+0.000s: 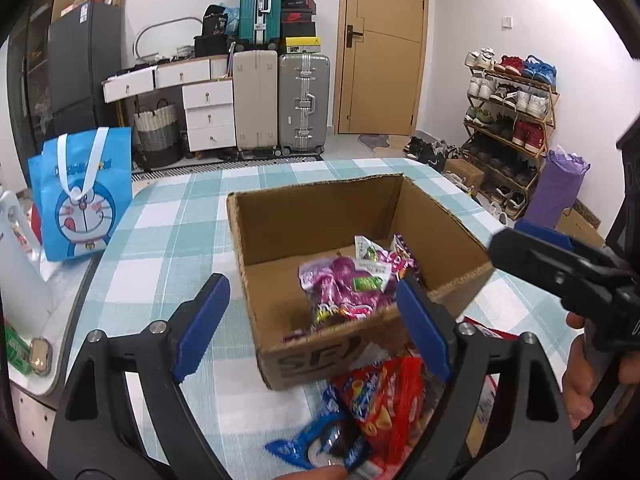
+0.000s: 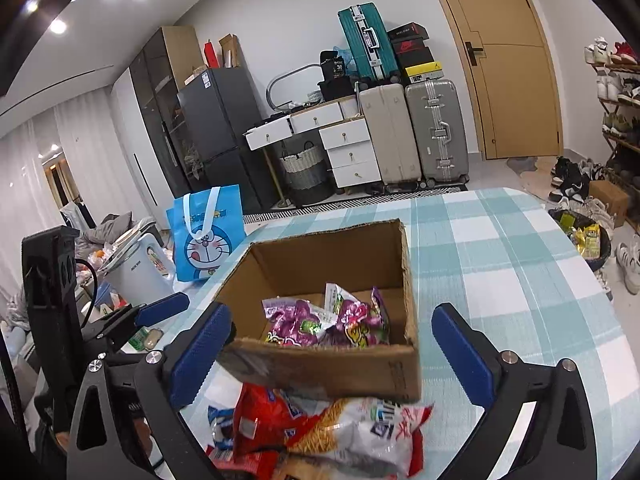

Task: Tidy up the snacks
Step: 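Withdraw both grippers from the box back toward the snack pile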

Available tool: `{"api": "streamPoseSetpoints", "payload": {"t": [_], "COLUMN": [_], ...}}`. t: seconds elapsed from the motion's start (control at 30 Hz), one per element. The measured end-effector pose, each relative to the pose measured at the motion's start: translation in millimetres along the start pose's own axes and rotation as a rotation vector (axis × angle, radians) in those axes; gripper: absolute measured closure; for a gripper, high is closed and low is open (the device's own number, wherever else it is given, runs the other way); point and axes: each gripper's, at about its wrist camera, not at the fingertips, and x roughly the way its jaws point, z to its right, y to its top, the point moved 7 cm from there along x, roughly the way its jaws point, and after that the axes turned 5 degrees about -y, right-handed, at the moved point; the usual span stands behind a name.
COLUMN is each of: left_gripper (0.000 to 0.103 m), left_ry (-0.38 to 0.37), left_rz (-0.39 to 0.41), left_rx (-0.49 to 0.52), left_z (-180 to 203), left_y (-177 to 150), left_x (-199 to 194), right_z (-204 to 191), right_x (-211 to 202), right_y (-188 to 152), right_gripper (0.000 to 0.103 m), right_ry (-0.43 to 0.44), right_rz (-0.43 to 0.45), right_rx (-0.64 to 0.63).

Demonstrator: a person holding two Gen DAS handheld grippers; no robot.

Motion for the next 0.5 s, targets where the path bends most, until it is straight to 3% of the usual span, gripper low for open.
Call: {"api": "streamPoseSetpoints", "payload": {"t": [0.07, 0.13, 0.5], "left_gripper": [0.015, 0.0, 0.001], "left_ry": [-0.014, -0.023, -0.05], "left_rz": [0.004, 0.012, 0.071], "left_rx": [-0.012, -0.018, 0.014], "left_z": [0, -1, 5], "left_y": [-2, -6, -30], "left_x": [-10, -22, -95], "right_z": [4, 10, 24], "right_x": [-10, -20, -64], "right_y": [-5, -11, -48], "right_gripper": [0.001, 0.001, 0.0], "right_ry": [-0.001, -0.008, -0.045], "right_rz": [-0.002, -0.001, -0.038], "right_rx": [0.009, 0.027, 0.004]}}
